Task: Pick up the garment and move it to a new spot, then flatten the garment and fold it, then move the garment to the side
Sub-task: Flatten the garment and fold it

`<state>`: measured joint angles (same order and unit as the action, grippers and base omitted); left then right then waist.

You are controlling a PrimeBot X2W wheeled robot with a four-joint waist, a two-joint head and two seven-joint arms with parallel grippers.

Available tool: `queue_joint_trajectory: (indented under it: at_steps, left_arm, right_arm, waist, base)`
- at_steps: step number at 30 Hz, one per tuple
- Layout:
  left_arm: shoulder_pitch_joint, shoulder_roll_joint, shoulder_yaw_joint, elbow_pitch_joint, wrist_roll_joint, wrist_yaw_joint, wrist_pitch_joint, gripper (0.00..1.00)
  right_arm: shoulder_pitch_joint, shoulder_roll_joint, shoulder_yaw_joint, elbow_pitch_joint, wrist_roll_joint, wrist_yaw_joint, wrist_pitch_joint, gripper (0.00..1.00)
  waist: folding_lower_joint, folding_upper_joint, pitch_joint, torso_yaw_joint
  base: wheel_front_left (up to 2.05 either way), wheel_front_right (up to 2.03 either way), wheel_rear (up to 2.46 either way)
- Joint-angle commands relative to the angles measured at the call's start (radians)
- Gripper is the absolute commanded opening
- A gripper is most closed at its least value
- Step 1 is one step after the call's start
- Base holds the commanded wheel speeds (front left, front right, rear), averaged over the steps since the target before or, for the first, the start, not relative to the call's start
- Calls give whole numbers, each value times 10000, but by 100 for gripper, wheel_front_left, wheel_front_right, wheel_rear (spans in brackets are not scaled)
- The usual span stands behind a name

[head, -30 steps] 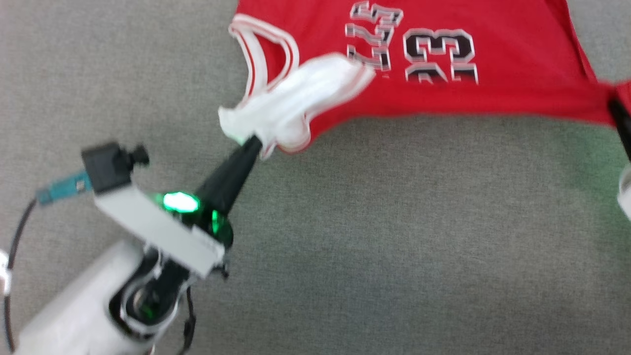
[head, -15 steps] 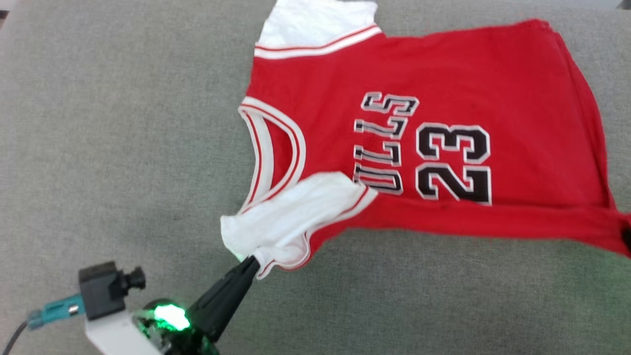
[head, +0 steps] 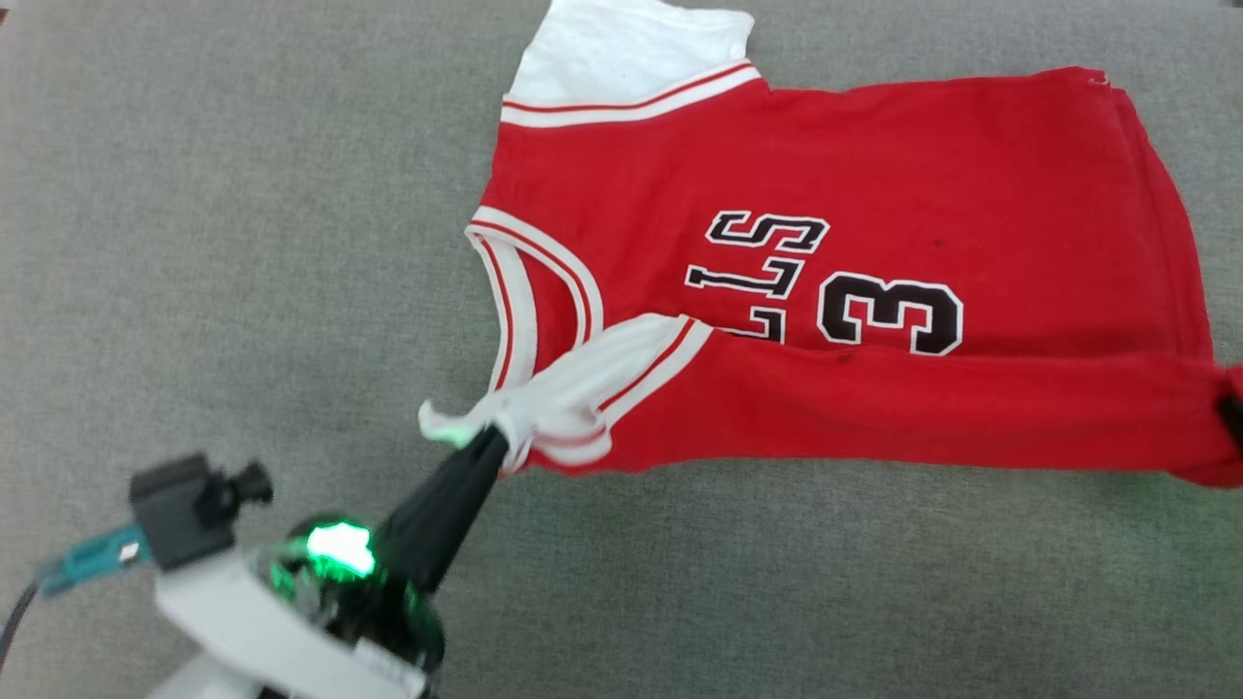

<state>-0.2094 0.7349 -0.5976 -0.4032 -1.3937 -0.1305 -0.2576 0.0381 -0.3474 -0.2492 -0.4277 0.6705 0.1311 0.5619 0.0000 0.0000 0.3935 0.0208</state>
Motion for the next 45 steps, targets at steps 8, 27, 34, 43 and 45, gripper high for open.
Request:
queue_joint_trajectory:
  at_steps: [8, 27, 34, 43, 45]
  left_arm:
    - [-2461, -962, -771, 2248, -646, -1, 452, 0]
    - [-3835, -1133, -2351, 7384, 599, 62, 88, 4]
    - [-4112, -774, -2503, 7531, 775, 26, 34, 100]
    - [-5380, 572, -3173, 7567, 1223, 220, 2166, 100]
    - [-5757, 860, -3169, 7342, 1190, 456, 2771, 100]
  right_arm:
    - [-1909, -662, 447, 2394, -49, -9, -389, 0]
    - [-2769, -746, 2081, 5025, -166, -9, -2193, 0]
    - [-2767, -742, 2319, 5178, -147, -6, -2730, 83]
    - [-2580, -619, 2260, 5393, -179, -6, -3126, 100]
    - [-2616, -611, 2165, 5364, -200, -6, -3223, 100]
  waist:
    - [0, 0, 470, 125]
    - [0, 0, 763, -104]
    - [0, 0, 4, -70]
    - [0, 0, -1275, 54]
    - [0, 0, -1451, 51]
  base:
    - [0, 0, 0]
    - [0, 0, 0]
    - [0, 0, 0]
    - [0, 0, 0]
    - [0, 0, 0]
